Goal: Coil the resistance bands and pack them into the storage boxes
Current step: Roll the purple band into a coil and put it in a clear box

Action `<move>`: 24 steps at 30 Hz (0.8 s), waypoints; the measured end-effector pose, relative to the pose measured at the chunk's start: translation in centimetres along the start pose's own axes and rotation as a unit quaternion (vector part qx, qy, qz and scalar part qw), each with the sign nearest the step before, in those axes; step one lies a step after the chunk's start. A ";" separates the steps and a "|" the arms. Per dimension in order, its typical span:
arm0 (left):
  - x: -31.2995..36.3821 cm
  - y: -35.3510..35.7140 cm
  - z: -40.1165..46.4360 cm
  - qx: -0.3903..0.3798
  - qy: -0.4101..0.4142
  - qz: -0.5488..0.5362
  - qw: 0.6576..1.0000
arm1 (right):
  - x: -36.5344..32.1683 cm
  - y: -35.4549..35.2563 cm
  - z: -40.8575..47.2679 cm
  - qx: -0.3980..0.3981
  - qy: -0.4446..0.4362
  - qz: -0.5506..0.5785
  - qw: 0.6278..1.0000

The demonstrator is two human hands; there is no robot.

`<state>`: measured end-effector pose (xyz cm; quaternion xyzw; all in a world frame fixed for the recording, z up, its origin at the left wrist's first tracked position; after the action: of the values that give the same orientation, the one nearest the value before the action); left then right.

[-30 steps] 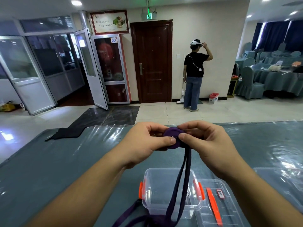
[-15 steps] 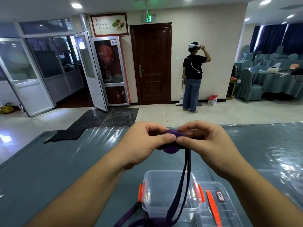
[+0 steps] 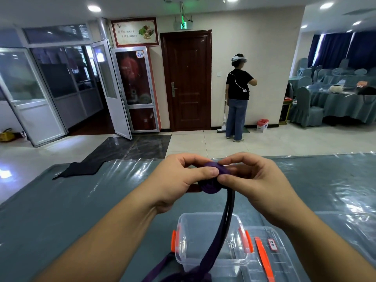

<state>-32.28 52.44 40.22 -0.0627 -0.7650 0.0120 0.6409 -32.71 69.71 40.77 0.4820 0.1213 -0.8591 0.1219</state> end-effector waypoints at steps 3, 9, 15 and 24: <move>-0.6 0.2 -0.3 -0.009 -0.030 -0.071 0.997 | -0.1 0.3 -0.2 0.040 -0.033 -0.006 0.999; -0.3 -0.3 -0.6 -0.004 -0.012 0.018 1.000 | -0.3 0.4 -0.3 -0.004 -0.029 -0.071 0.997; 1.2 -0.9 -1.2 0.001 0.040 0.013 0.999 | -1.6 0.0 -0.1 0.028 -0.063 -0.019 0.997; 0.2 -0.3 -1.5 -0.019 0.005 0.032 0.999 | -0.8 0.3 -0.8 -0.003 -0.034 -0.024 0.999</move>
<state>-30.91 52.12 40.74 -0.0995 -0.7595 0.0177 0.6426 -31.62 69.76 41.03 0.4492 0.1310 -0.8774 0.1063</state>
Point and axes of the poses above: each hand's wrist, its own z-axis towards the middle knuckle, its own y-axis out of the palm, x = y × z, the point moved 7 cm from there along z, towards the middle knuckle, and after that the axes turned 13 degrees about -y, right-handed, at the moved point
